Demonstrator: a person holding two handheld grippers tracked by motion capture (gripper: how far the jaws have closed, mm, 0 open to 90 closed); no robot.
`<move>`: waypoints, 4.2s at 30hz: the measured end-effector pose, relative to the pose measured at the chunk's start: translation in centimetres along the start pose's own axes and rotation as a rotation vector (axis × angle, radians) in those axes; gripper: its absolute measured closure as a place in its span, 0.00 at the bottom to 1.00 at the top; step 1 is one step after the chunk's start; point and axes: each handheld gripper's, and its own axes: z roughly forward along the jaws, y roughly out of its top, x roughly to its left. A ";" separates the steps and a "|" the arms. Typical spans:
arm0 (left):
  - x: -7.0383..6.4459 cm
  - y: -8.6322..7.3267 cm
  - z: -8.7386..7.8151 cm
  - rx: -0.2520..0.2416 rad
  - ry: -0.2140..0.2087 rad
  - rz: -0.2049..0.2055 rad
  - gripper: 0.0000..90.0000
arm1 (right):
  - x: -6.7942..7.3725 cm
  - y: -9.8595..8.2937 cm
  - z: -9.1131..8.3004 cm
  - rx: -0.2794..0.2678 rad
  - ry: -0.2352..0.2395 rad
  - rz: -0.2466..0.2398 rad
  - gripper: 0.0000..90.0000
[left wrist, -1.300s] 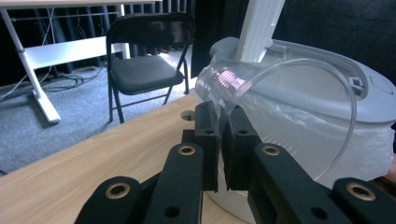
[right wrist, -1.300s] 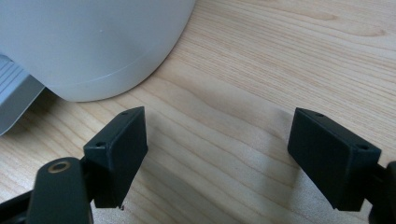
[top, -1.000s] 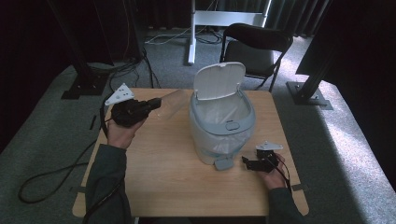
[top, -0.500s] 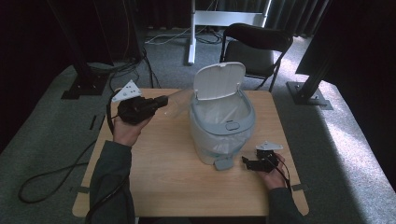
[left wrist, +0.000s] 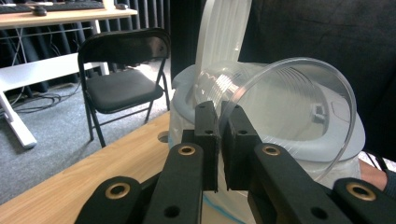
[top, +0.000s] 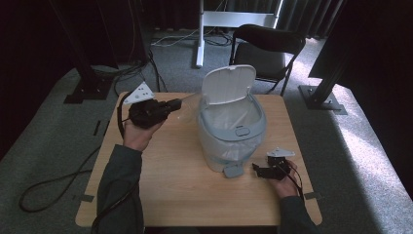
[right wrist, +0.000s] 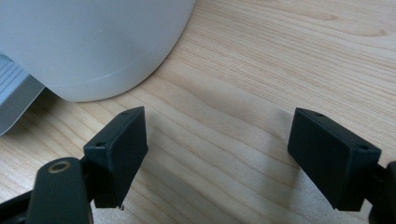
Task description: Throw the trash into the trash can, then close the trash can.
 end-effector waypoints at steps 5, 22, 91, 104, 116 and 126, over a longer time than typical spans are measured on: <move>-0.2 0.2 0.4 -0.005 -0.007 0.000 0.95 | 0.0 0.0 0.0 0.000 0.000 0.000 0.21; -0.8 1.0 1.7 -0.012 -0.030 0.007 0.95 | 0.0 0.0 0.0 0.000 0.000 0.000 0.21; -2.1 3.0 6.6 -0.013 -0.058 0.005 0.76 | 0.0 0.0 0.1 -0.001 0.004 -0.006 0.21; -0.6 3.4 5.5 -0.055 0.002 -0.032 0.74 | 0.0 0.1 0.1 -0.001 0.004 -0.006 0.21; 1.0 3.8 5.3 -0.086 0.051 -0.093 0.87 | 0.0 0.1 0.1 -0.001 0.004 -0.006 0.21; 1.6 4.7 7.0 -0.075 0.071 -0.125 0.89 | 0.0 0.1 0.1 -0.001 0.004 -0.006 0.21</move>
